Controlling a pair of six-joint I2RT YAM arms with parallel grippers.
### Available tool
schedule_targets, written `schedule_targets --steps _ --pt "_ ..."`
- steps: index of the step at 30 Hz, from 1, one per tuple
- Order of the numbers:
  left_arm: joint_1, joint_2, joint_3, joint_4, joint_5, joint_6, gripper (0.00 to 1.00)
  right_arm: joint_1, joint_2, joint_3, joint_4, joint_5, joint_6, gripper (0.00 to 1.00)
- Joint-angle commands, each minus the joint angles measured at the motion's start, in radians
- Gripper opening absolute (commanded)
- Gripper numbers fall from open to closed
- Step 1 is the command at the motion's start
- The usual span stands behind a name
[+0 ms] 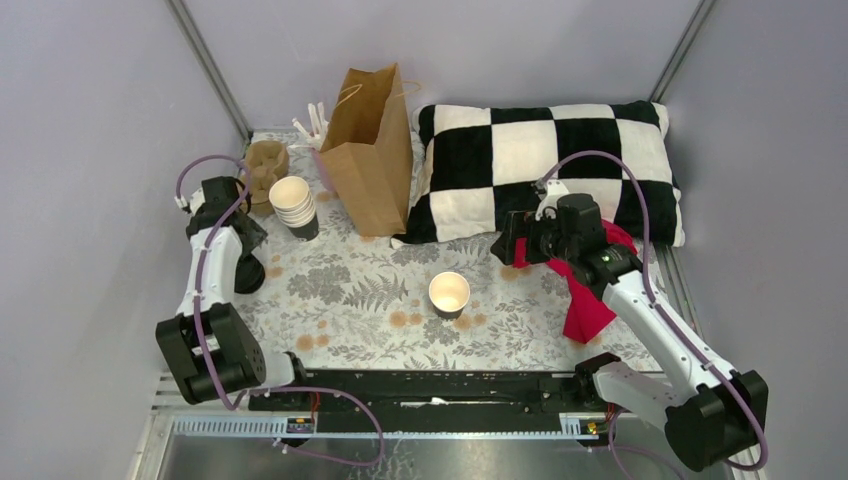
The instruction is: Pack the takeout coffee
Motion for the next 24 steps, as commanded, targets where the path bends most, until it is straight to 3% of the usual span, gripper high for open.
schedule_targets --steps 1,7,12,17,24 --pt "0.011 -0.027 0.009 0.099 0.004 0.092 0.59 0.022 0.037 0.052 -0.015 -0.009 -0.001 0.98" --pt "0.023 0.072 0.047 0.101 0.059 0.137 0.46 0.027 0.071 0.060 -0.026 0.006 -0.006 0.98" --pt "0.024 0.200 0.123 0.053 0.101 0.143 0.42 0.030 0.091 0.061 -0.025 0.008 -0.009 0.98" --pt "0.047 0.214 0.113 0.076 0.103 0.150 0.34 0.032 0.096 0.056 -0.021 0.009 -0.011 0.98" --pt "0.057 0.223 0.099 0.086 0.107 0.155 0.33 0.035 0.096 0.054 -0.015 0.003 -0.011 0.98"
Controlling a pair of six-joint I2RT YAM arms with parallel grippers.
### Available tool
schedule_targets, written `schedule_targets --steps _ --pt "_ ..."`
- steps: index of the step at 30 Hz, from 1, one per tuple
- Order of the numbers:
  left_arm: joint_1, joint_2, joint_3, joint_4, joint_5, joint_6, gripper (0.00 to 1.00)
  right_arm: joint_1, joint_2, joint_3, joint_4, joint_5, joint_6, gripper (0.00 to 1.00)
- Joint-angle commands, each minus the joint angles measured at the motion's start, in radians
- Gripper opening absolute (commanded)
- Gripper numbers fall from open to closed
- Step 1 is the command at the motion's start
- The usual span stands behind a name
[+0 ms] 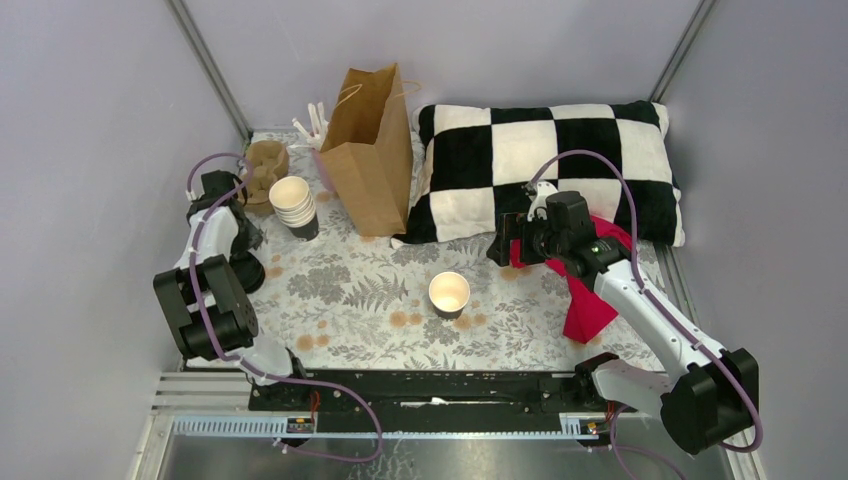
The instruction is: Pack the takeout coffee
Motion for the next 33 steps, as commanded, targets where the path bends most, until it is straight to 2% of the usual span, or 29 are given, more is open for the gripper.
schedule_targets --steps 1,17,22,33 --pt "0.011 -0.008 0.014 0.022 0.013 0.013 0.33 0.012 0.000 0.033 0.012 0.001 -0.011 0.98" --pt "0.022 0.023 0.011 0.021 0.030 0.015 0.30 0.015 -0.002 0.024 0.021 -0.004 -0.008 0.98" --pt "0.023 0.024 0.010 0.019 0.026 0.015 0.25 0.015 -0.001 0.023 0.022 -0.005 -0.007 0.98" --pt "0.025 0.037 0.010 0.020 0.037 0.015 0.24 0.016 0.000 0.023 0.024 -0.007 -0.005 0.98"
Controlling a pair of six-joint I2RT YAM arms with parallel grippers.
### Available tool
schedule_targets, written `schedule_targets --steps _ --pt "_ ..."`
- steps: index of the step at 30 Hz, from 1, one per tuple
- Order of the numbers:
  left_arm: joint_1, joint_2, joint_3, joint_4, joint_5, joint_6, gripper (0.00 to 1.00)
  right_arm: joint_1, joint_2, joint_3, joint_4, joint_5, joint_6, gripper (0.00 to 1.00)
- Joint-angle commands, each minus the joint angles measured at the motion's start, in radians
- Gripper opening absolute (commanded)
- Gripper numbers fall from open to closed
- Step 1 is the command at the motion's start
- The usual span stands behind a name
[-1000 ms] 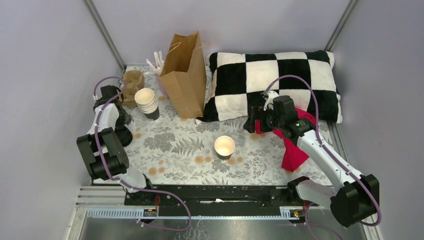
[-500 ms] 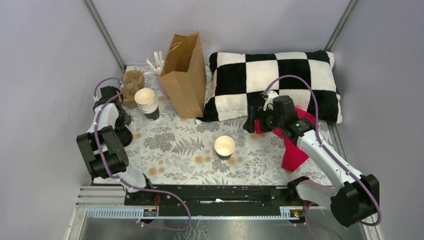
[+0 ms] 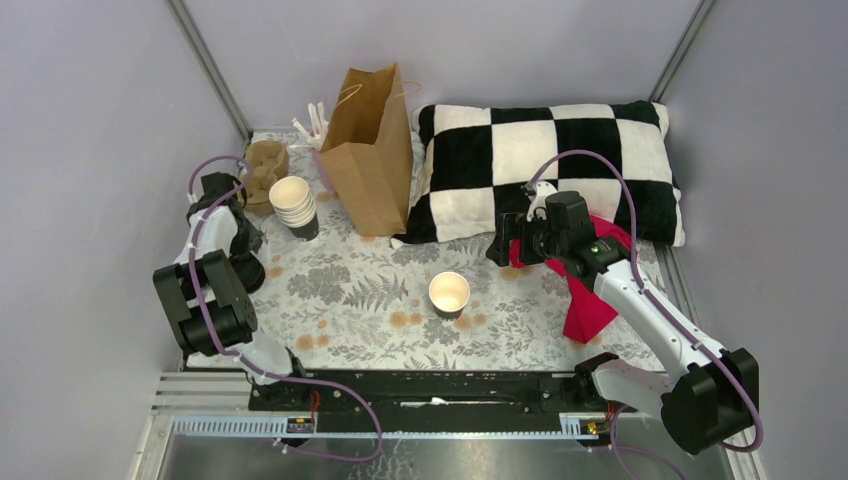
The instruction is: Pack the takeout coffee
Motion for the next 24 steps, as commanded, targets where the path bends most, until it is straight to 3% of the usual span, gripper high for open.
schedule_targets --steps 1,24 --pt "0.009 0.012 0.011 0.019 0.007 0.011 0.24 0.012 0.000 0.023 0.021 -0.006 -0.005 0.98" --pt "0.009 -0.053 -0.003 0.036 0.021 0.011 0.00 0.012 0.001 0.023 0.024 -0.008 -0.003 0.98"
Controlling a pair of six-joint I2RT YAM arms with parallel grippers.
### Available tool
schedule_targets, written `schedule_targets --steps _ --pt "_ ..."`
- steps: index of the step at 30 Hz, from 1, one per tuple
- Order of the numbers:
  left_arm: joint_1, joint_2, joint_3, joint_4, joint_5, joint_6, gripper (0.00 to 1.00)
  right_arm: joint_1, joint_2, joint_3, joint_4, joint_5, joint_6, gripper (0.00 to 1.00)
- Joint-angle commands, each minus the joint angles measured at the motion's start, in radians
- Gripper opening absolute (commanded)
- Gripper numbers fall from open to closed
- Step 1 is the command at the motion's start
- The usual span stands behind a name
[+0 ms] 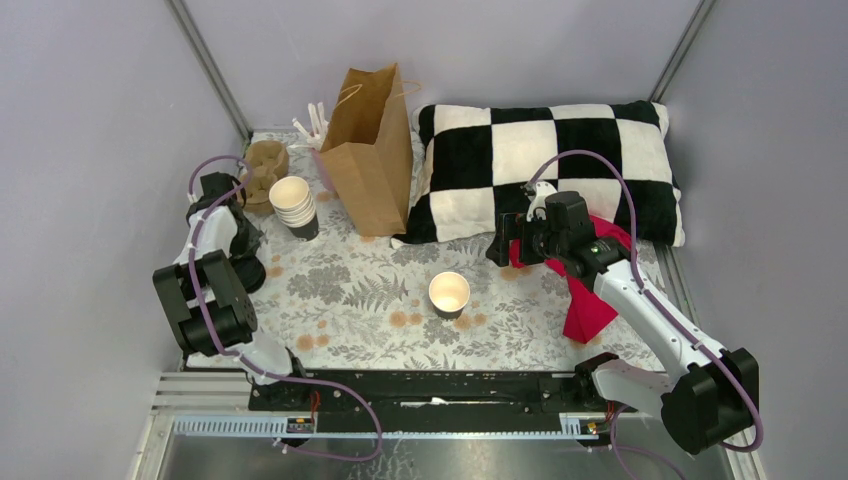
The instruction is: Pack the takeout coffee
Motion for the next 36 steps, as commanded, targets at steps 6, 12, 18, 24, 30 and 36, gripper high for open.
schedule_targets --steps 6,12,18,24,30,36 --pt "0.005 -0.100 -0.012 0.038 0.000 0.003 0.00 0.011 -0.003 0.022 0.019 -0.007 -0.005 0.98" --pt "0.005 -0.117 -0.019 0.038 -0.007 0.007 0.00 0.010 -0.002 0.023 0.019 -0.006 -0.005 0.98" --pt "0.004 -0.130 -0.008 0.026 -0.013 0.012 0.00 0.013 -0.003 0.025 0.014 -0.005 -0.006 0.98" --pt "-0.004 -0.196 0.039 -0.026 -0.027 0.002 0.00 0.014 -0.001 0.029 0.012 -0.005 -0.005 0.99" --pt "-0.024 -0.292 0.109 -0.102 0.000 -0.041 0.00 0.016 0.008 0.028 0.019 -0.006 -0.001 0.98" --pt "-0.026 -0.473 0.120 -0.145 0.285 -0.043 0.00 0.021 0.002 0.033 0.014 -0.013 -0.002 0.98"
